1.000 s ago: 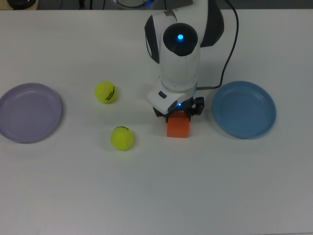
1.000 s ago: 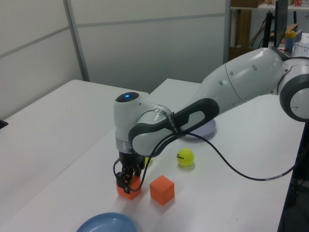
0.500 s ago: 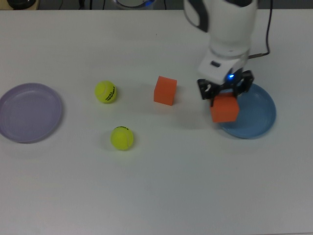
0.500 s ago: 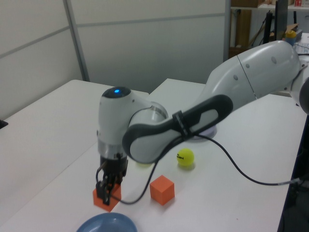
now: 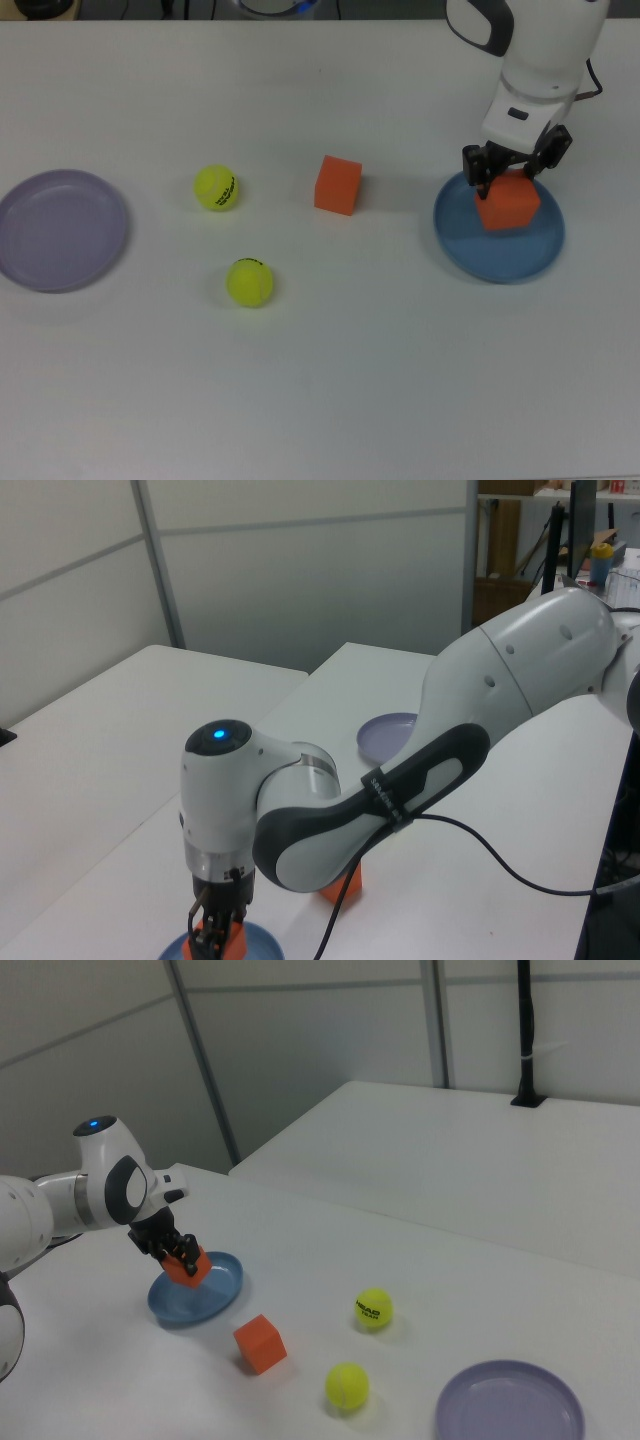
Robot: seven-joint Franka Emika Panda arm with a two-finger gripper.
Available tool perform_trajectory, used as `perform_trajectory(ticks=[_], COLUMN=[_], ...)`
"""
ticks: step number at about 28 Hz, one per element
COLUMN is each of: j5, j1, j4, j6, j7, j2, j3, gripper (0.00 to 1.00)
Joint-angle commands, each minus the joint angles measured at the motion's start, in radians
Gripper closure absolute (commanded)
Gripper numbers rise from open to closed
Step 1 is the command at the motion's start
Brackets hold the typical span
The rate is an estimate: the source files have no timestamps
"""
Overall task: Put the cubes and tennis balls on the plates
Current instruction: 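Carry the cube over the blue plate and release it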
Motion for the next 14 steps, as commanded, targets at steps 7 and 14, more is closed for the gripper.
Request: perform_trajectory(ticks=[7, 14], j5=[-0.024, 0.01], j1=[0.015, -0.052], j4=[-0.015, -0.025], j6=[-0.008, -0.19], j7=[0.08, 0.093], j2=[-0.022, -0.15], j3=[-0.007, -0.019], gripper=[0.0, 0.0])
